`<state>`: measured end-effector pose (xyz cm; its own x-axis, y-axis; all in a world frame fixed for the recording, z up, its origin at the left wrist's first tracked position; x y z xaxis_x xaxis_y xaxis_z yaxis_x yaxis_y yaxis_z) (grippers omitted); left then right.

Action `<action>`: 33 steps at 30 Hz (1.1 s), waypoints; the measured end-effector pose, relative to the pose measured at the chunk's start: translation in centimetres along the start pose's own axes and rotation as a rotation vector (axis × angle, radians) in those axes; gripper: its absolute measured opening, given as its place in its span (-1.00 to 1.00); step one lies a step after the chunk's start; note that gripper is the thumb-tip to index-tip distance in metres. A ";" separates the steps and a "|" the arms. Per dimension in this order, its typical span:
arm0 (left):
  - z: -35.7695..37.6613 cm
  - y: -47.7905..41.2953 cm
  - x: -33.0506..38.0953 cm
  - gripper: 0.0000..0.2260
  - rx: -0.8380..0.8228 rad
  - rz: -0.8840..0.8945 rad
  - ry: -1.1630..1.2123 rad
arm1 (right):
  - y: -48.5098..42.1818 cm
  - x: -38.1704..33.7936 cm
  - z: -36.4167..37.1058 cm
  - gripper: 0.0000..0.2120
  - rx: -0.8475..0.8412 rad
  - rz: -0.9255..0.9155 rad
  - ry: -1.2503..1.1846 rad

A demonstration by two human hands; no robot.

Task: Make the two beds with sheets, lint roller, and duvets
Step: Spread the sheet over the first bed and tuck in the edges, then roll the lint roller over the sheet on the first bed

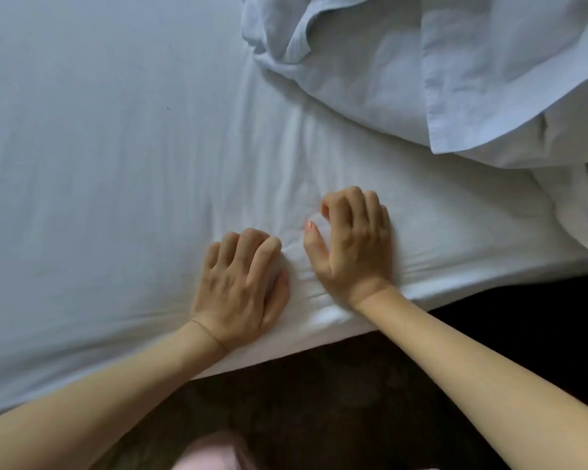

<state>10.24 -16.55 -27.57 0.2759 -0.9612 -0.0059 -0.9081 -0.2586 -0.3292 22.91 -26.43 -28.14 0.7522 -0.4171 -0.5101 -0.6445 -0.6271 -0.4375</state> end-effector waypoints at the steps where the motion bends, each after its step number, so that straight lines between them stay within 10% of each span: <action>1: -0.2 0.1 0.2 -0.76 -0.029 -0.009 -0.016 | 0.1 -0.1 -0.1 -0.76 -0.011 0.004 0.011; 13: -4.1 1.5 6.8 -0.57 -0.431 -0.230 -0.047 | 6.6 -2.2 -10.2 -0.79 -0.265 0.705 -0.505; 28: -8.5 0.0 40.8 -0.78 -0.645 0.358 0.629 | 33.9 15.9 -46.1 -0.89 0.575 1.396 0.227; 33: -6.6 0.3 47.2 -0.58 -0.799 0.462 0.419 | 39.4 16.7 -48.4 -0.38 0.595 1.807 0.334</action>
<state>20.87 -62.59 -21.78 -0.1492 -0.8999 0.4098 -0.8850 0.3064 0.3506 16.70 -89.95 -18.08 -0.8108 -0.3502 -0.4690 -0.4724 0.8646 0.1711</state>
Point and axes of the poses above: each hand's wrist, its own y-axis away from the middle knuckle, its own z-axis out of the palm, x = y × z, the point moved 2 cm from there along -y, towards the middle knuckle, and after that the axes turned 12 degrees about -y, right-handed, at the moved point
